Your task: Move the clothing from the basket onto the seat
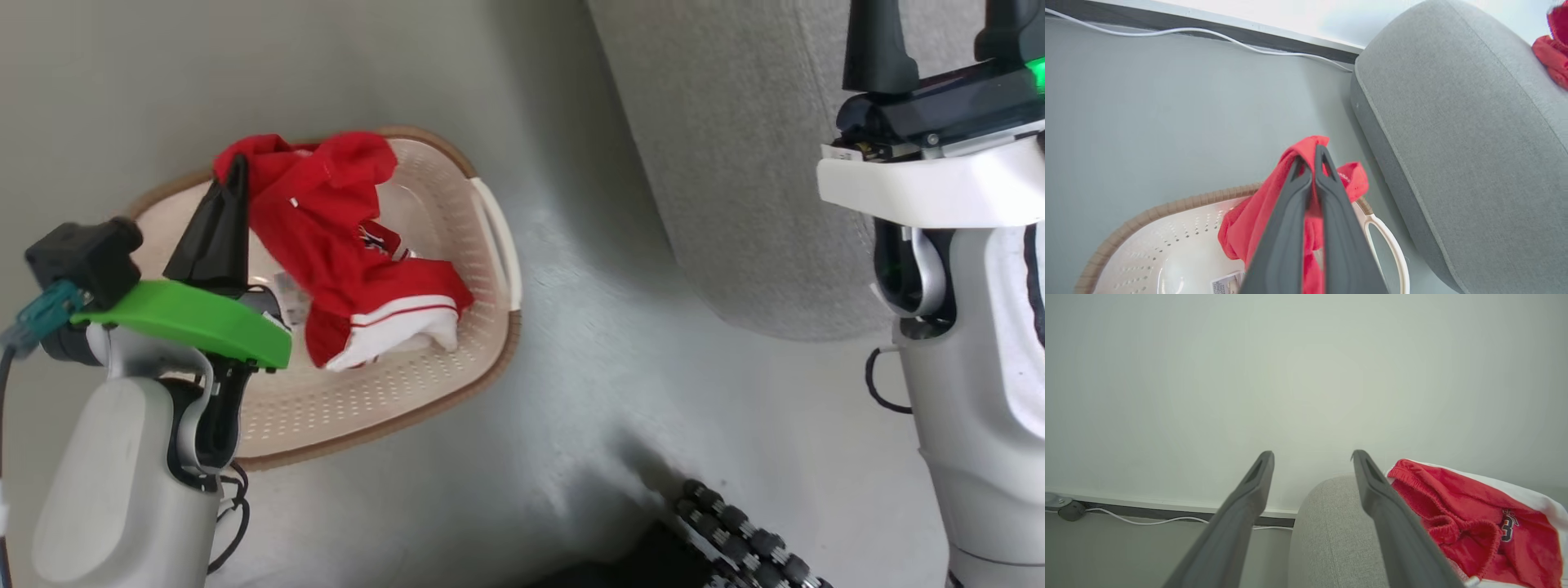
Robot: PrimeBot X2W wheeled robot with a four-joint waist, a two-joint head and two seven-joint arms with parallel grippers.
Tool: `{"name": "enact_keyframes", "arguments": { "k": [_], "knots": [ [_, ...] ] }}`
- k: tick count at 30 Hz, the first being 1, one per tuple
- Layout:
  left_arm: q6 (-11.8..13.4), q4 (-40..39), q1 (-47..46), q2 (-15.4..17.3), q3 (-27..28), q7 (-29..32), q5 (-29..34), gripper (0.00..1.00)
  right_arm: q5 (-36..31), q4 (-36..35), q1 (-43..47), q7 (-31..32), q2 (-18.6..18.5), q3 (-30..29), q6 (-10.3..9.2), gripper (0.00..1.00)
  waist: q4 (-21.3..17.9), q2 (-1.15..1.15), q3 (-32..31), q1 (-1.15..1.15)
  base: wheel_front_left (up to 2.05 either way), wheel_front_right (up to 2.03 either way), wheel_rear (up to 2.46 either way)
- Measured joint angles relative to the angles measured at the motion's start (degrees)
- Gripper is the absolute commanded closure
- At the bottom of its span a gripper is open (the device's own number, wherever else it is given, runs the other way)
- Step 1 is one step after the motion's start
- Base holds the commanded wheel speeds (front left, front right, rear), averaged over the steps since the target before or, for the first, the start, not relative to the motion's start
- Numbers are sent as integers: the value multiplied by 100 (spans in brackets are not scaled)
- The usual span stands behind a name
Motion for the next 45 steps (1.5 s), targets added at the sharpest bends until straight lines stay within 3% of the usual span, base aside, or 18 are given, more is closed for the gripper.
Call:
{"name": "enact_keyframes", "arguments": {
  "k": [12, 21, 25, 35, 45],
  "knots": [
    [-98, -202, 404, -219, 30, -971, -15, 100, -120, 245, 513, 0, -450, -415, 130, 0, 902, 0, -901, 0, 0, 0, 0],
    [-146, -197, 628, -318, -149, -972, 13, 100, -104, 543, 1620, 1, -658, -956, 21, 0, 1607, 0, -1614, 0, 0, 0, 0],
    [-145, -203, 867, -213, 22, -977, 13, 100, -48, 608, 1876, 1, -538, -858, 55, 0, 1848, 0, -1982, 0, 0, 0, 0],
    [-145, -257, 1404, -97, 81, -1023, 13, 100, 14, 748, 2480, 1, -388, -786, 132, 0, 2134, 0, -2848, 0, 0, 0, 0],
    [-103, -281, 2075, 18, 23, -827, 11, 100, 33, 943, 3174, 2, -283, -724, 230, 0, 2171, 0, -3750, 0, 0, 0, 0]
  ]
}}
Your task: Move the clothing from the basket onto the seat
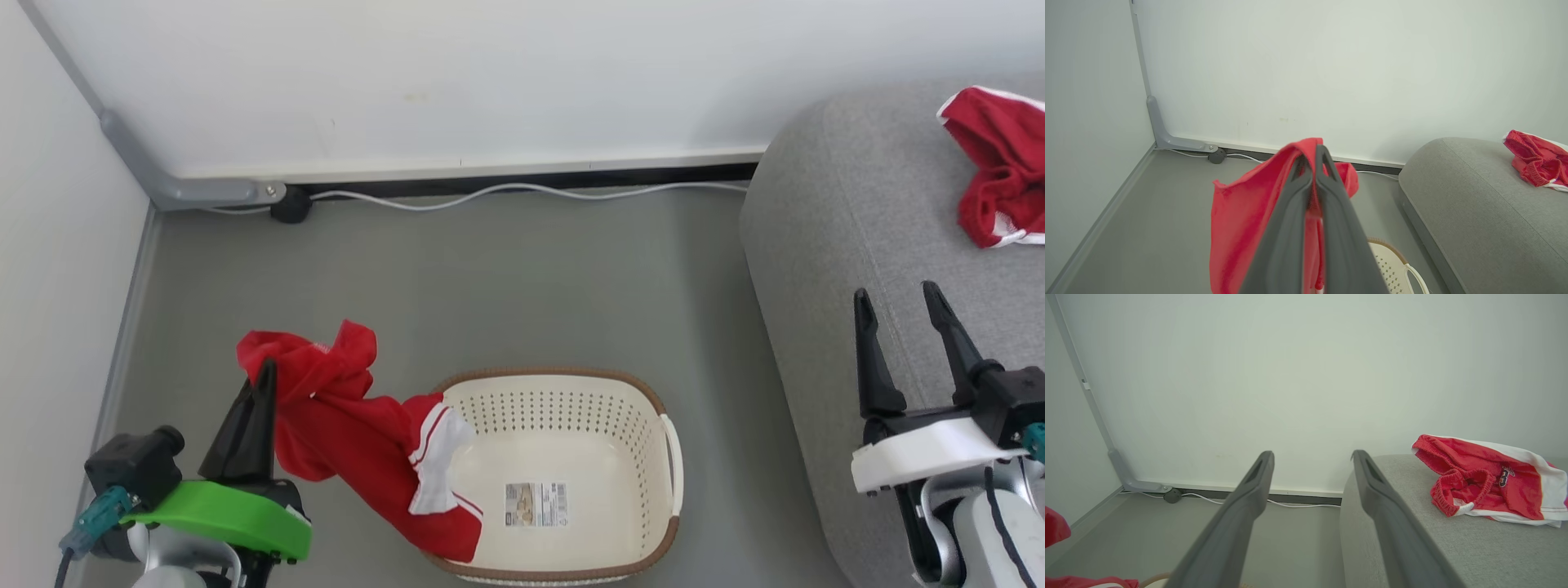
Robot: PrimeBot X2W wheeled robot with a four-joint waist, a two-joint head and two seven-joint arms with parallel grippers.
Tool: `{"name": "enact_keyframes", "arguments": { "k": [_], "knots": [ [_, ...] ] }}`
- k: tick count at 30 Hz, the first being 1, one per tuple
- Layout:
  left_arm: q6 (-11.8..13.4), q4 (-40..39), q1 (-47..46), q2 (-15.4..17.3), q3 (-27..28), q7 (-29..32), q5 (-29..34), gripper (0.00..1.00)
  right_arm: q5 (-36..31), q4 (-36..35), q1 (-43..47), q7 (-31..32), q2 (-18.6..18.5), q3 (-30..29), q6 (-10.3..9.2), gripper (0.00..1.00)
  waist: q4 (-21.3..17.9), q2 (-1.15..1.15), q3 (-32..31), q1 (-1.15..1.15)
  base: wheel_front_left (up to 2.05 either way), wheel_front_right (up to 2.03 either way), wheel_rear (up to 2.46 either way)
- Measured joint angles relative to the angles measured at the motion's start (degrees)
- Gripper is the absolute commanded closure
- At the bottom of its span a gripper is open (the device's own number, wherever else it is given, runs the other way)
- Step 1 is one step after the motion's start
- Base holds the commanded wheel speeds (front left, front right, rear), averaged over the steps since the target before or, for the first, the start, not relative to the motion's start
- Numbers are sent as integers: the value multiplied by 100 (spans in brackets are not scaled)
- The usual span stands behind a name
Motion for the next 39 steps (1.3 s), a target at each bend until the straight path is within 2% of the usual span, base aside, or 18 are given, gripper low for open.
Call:
{"name": "enact_keyframes", "arguments": {
  "k": [10, 17, 20, 23, 26, 29, 39],
  "knots": [
    [164, -387, 593, 73, -22, 327, -24, 100, 34, 9, 616, 0, 54, 34, 53, 0, -89, 0, -807, 0, 0, 0, 0],
    [246, -712, 746, 113, -15, 468, -42, 100, 34, -98, 727, 0, 53, 30, 67, 0, -154, 0, -965, 0, 0, 0, 0],
    [264, -890, 782, 131, -25, 511, -42, 100, 33, -151, 732, 0, 49, 111, 169, 0, -153, 0, -966, 0, 0, 0, 0],
    [263, -1096, 786, 158, -122, 577, -42, 100, 27, -208, 720, 0, 74, 438, 377, 0, -153, 0, -953, 0, 0, 0, 0],
    [254, -1334, 782, 175, -224, 680, -41, 100, -75, -203, 627, 0, 123, 1033, 625, 0, -169, 0, -919, 0, 0, 0, 0],
    [194, -1523, 734, 183, -441, 799, -30, 100, -126, -194, 458, 0, 236, 1647, 757, 0, -187, 0, -866, 0, 0, 0, 0],
    [2, -1994, 133, 70, -1139, 1183, -3, 100, -200, -25, -255, 10, 390, 2898, 767, 0, -132, 0, -739, 0, 0, 0, 0]
  ]
}}
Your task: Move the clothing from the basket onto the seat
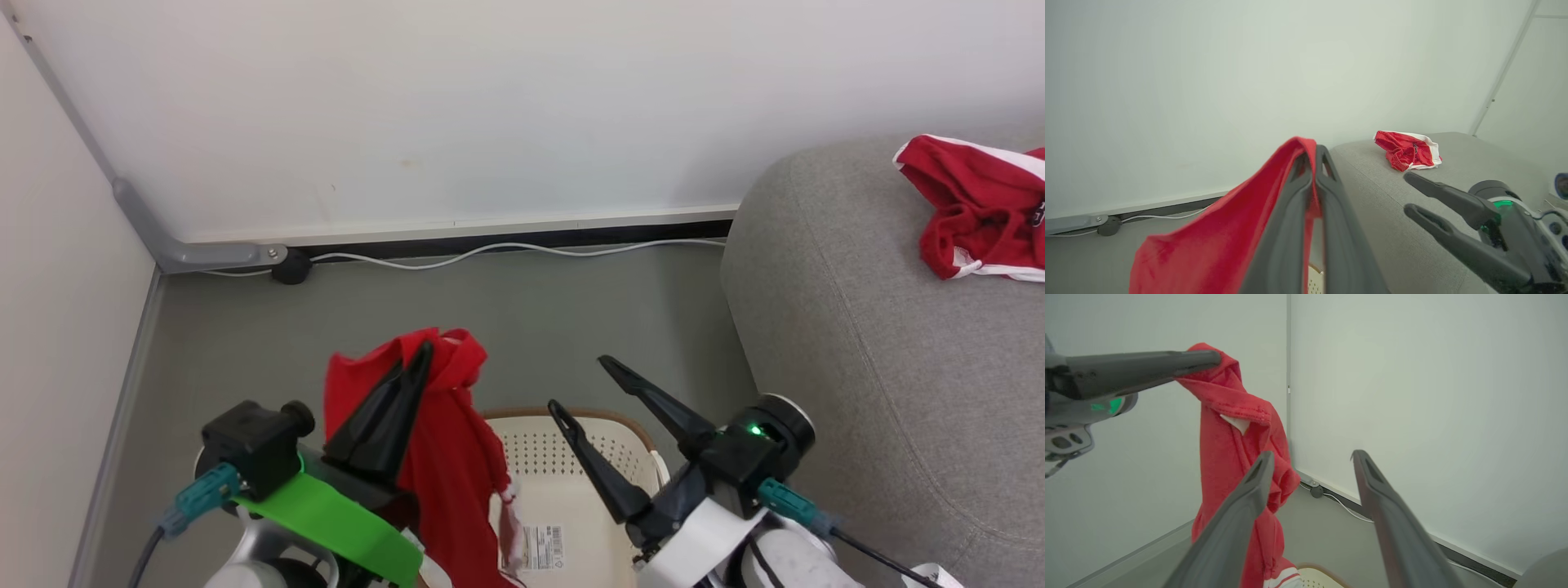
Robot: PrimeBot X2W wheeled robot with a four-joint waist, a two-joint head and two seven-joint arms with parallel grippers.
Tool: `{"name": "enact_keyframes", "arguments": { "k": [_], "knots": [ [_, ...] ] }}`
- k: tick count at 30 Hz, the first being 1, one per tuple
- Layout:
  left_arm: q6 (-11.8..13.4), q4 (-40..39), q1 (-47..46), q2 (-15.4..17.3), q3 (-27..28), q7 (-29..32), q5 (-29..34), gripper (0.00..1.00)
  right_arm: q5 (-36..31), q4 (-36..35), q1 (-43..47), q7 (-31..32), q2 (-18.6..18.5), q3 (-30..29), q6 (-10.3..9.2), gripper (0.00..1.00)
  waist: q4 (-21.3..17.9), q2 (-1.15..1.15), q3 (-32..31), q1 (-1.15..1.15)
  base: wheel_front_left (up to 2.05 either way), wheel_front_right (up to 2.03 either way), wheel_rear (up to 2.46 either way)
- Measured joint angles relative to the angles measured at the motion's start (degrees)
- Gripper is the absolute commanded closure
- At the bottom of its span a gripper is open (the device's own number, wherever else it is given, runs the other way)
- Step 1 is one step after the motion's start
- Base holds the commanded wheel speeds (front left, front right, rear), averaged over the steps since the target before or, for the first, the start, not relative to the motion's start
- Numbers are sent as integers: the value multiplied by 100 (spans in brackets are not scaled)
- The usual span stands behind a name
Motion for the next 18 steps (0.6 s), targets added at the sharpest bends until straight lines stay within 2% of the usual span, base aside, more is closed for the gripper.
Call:
{"name": "enact_keyframes", "arguments": {
  "k": [17, 18],
  "knots": [
    [-93, -168, -297, -352, -1101, 503, 0, 100, 419, 524, -627, 16, 41, 703, 0, 0, -24, 0, 49, 0, 0, 0, 0],
    [-93, -169, -299, -374, -1121, 509, 0, 100, 479, 559, -643, 31, 38, 733, 0, 60, -32, 0, 51, 0, 0, 0, 0]
  ]
}}
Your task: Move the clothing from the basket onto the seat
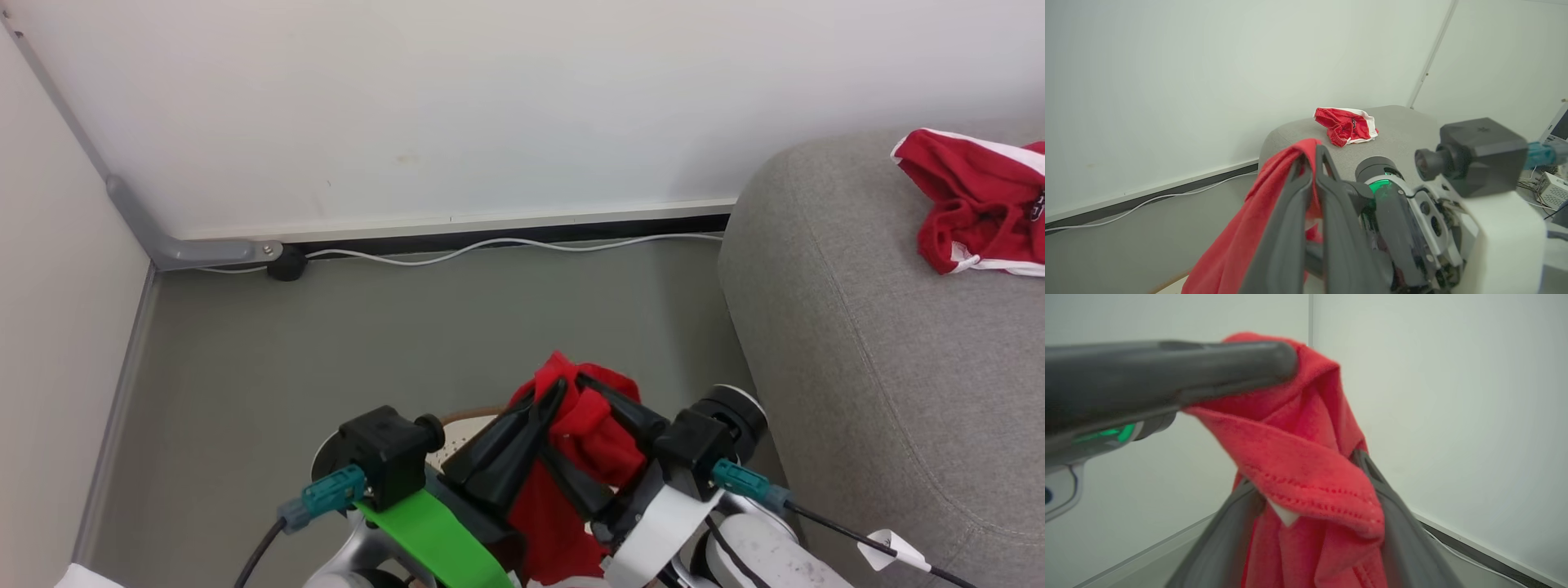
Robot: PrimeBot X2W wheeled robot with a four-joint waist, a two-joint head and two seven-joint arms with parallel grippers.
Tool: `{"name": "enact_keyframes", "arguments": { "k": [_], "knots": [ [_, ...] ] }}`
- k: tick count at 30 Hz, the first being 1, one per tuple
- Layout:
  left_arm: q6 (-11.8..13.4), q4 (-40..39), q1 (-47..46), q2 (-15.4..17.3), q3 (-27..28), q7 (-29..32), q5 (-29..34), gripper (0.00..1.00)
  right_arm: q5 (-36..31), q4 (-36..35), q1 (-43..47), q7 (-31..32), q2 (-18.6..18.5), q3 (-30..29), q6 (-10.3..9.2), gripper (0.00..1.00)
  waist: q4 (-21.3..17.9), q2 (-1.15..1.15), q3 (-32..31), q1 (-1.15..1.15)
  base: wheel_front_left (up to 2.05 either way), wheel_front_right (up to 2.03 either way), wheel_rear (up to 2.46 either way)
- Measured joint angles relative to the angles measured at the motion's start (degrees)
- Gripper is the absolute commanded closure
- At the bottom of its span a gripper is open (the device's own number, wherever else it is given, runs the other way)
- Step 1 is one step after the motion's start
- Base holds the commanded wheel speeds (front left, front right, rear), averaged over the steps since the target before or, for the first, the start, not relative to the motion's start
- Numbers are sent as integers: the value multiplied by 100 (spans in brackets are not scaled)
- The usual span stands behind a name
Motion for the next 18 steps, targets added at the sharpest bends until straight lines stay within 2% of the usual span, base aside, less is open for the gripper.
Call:
{"name": "enact_keyframes", "arguments": {
  "k": [1, 4, 9, 11, 12, 13, 18],
  "knots": [
    [0, 1, -3, -8, -11, 12, 0, 100, 48, 30, -7, 14, -1, 40, -1, 100, -9, 0, 2, 0, 0, 0, 0],
    [0, 4, -4, -7, 33, 12, 22, 100, 170, 124, -41, 85, -5, 298, 0, 100, -54, 0, 8, 0, 0, 0, 0],
    [12, 5, -3, -1, 111, 11, 78, 100, 300, 181, -195, 86, -56, 361, 0, 100, -181, 0, 27, 0, 0, 0, 0],
    [34, 7, -3, 2, 152, 9, 102, 58, 331, 186, -252, 86, -71, 363, 0, 100, -251, 0, 35, 0, 0, 0, 0],
    [74, 7, -2, 2, 183, -11, 105, 16, 353, 186, -272, 86, -81, 363, 0, 100, -292, 0, 38, 0, 0, 0, 0],
    [85, 8, -2, 10, 214, -18, 126, 0, 367, 186, -289, 86, -102, 358, 0, 100, -338, 0, 42, 0, 0, 0, 0],
    [101, 20, 10, 35, 230, -51, 158, 0, 367, 171, -359, 96, -248, 167, 0, 100, -567, 0, 58, 0, 0, 0, 0]
  ]
}}
